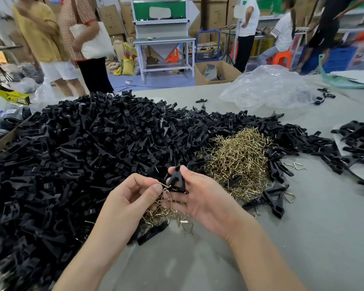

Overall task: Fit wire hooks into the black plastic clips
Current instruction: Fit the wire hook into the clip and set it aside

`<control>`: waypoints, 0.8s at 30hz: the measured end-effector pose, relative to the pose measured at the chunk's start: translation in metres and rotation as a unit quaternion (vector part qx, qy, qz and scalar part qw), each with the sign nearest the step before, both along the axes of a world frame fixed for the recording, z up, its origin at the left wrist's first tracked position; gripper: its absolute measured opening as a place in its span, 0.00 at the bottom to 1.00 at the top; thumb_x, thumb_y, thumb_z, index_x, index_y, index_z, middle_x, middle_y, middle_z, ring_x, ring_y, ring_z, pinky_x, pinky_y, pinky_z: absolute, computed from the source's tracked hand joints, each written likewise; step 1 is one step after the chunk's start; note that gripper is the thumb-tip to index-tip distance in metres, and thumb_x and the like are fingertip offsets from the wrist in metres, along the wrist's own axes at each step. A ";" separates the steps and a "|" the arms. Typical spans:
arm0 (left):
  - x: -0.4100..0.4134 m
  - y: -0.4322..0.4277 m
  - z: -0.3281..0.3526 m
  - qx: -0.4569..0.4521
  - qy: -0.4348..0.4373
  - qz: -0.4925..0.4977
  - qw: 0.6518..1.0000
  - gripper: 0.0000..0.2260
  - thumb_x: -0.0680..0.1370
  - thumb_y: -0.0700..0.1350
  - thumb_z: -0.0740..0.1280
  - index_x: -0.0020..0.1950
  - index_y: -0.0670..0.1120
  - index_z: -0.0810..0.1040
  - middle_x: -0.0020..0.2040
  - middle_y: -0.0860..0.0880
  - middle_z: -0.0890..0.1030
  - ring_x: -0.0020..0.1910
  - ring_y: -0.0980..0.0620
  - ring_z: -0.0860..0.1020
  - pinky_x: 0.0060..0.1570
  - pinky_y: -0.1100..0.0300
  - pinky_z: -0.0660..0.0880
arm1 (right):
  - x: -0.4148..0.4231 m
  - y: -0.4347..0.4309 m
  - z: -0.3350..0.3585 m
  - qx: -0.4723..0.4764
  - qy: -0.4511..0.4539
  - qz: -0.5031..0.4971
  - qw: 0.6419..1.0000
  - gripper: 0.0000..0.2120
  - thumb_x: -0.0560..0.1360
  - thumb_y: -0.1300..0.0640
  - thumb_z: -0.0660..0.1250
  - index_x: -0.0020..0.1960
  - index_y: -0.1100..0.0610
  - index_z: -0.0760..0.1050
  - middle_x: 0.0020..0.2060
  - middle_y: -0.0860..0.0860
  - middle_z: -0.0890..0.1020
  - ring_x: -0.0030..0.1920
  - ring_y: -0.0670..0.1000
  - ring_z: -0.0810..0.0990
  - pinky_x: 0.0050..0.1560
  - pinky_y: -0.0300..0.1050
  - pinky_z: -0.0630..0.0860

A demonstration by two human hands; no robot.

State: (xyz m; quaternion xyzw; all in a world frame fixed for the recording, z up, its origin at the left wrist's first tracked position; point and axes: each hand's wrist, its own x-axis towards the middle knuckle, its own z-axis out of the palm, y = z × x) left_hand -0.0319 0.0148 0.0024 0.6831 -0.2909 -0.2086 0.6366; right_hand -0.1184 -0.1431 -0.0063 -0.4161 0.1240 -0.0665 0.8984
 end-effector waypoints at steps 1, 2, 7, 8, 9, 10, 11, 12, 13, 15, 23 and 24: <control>0.000 0.001 0.001 0.007 -0.005 -0.009 1.000 0.09 0.72 0.54 0.72 0.47 0.51 0.83 0.44 0.47 0.85 0.40 0.53 0.81 0.44 0.63 0.79 | 0.000 -0.001 0.000 0.013 -0.006 0.000 1.000 0.17 0.79 0.50 0.65 0.62 0.61 0.78 0.45 0.54 0.84 0.44 0.55 0.84 0.51 0.54 0.83; 0.001 0.002 0.001 0.009 -0.007 -0.017 1.000 0.08 0.72 0.54 0.72 0.47 0.51 0.82 0.45 0.46 0.85 0.41 0.51 0.82 0.45 0.61 0.80 | -0.001 -0.001 -0.001 0.023 -0.010 0.001 1.000 0.18 0.79 0.50 0.65 0.62 0.61 0.77 0.45 0.54 0.84 0.42 0.53 0.84 0.47 0.51 0.83; 0.000 0.000 0.003 0.015 -0.051 0.027 0.998 0.00 0.75 0.48 0.71 0.44 0.54 0.81 0.40 0.47 0.85 0.38 0.51 0.83 0.43 0.61 0.80 | -0.003 -0.007 -0.003 0.050 -0.016 -0.011 0.999 0.16 0.79 0.47 0.64 0.59 0.57 0.79 0.45 0.54 0.83 0.42 0.52 0.83 0.40 0.44 0.81; 0.001 0.000 0.001 0.033 -0.097 0.058 0.993 0.03 0.76 0.47 0.71 0.44 0.55 0.81 0.41 0.49 0.85 0.39 0.52 0.83 0.43 0.61 0.80 | -0.002 -0.008 -0.004 0.046 -0.021 -0.022 0.998 0.16 0.79 0.48 0.64 0.59 0.58 0.79 0.46 0.54 0.83 0.44 0.53 0.84 0.43 0.46 0.82; 0.001 -0.001 -0.001 0.054 -0.141 0.085 0.985 0.05 0.77 0.46 0.72 0.44 0.57 0.80 0.42 0.52 0.84 0.40 0.55 0.82 0.44 0.62 0.79 | -0.001 -0.009 -0.006 0.030 -0.023 -0.040 0.998 0.15 0.79 0.49 0.64 0.58 0.58 0.80 0.47 0.55 0.84 0.47 0.55 0.85 0.47 0.47 0.83; 0.001 -0.001 -0.001 0.059 -0.164 0.106 0.979 0.05 0.77 0.46 0.72 0.44 0.57 0.80 0.43 0.54 0.84 0.41 0.57 0.82 0.44 0.64 0.78 | 0.000 -0.009 -0.007 0.010 -0.024 -0.060 0.998 0.16 0.78 0.50 0.65 0.59 0.59 0.80 0.48 0.55 0.85 0.50 0.57 0.86 0.51 0.49 0.83; 0.000 -0.002 -0.001 0.048 -0.158 0.119 0.979 0.05 0.76 0.47 0.72 0.45 0.57 0.81 0.42 0.54 0.84 0.40 0.58 0.81 0.43 0.67 0.77 | 0.001 -0.010 -0.007 -0.003 -0.028 -0.074 0.997 0.17 0.77 0.50 0.65 0.60 0.59 0.79 0.50 0.56 0.85 0.54 0.58 0.85 0.54 0.50 0.82; 0.000 -0.003 -0.002 0.030 -0.134 0.120 0.983 0.03 0.76 0.48 0.73 0.45 0.56 0.82 0.41 0.53 0.84 0.38 0.59 0.80 0.41 0.68 0.76 | 0.001 -0.010 -0.007 -0.005 -0.036 -0.081 0.996 0.18 0.76 0.51 0.65 0.61 0.59 0.79 0.52 0.56 0.85 0.56 0.59 0.85 0.56 0.51 0.82; -0.003 -0.004 0.000 0.012 -0.096 0.111 0.989 0.01 0.75 0.50 0.73 0.45 0.55 0.82 0.39 0.52 0.83 0.37 0.58 0.79 0.40 0.68 0.76 | 0.002 -0.009 -0.007 0.001 -0.047 -0.081 0.996 0.18 0.76 0.52 0.64 0.62 0.59 0.79 0.55 0.57 0.85 0.58 0.59 0.84 0.57 0.51 0.82; -0.009 -0.009 0.002 -0.044 0.032 0.072 0.996 0.05 0.71 0.52 0.73 0.43 0.52 0.84 0.36 0.50 0.80 0.35 0.55 0.77 0.38 0.65 0.76 | 0.002 -0.007 -0.005 0.017 -0.065 -0.076 0.995 0.18 0.77 0.54 0.63 0.63 0.59 0.78 0.58 0.57 0.84 0.59 0.57 0.84 0.58 0.51 0.81; -0.020 -0.019 0.007 -0.134 0.329 0.019 0.935 0.07 0.71 0.44 0.72 0.44 0.42 0.87 0.37 0.47 0.81 0.33 0.56 0.78 0.34 0.65 0.79 | 0.007 0.007 -0.009 0.008 -0.092 -0.070 0.993 0.16 0.78 0.54 0.61 0.62 0.58 0.78 0.56 0.57 0.84 0.56 0.55 0.82 0.62 0.50 0.79; -0.019 -0.019 0.007 -0.130 0.339 0.017 0.931 0.07 0.71 0.44 0.72 0.44 0.42 0.87 0.37 0.47 0.81 0.33 0.56 0.78 0.33 0.65 0.79 | 0.007 0.007 -0.009 0.008 -0.091 -0.073 0.993 0.16 0.78 0.54 0.62 0.62 0.58 0.79 0.56 0.57 0.84 0.58 0.56 0.82 0.63 0.51 0.79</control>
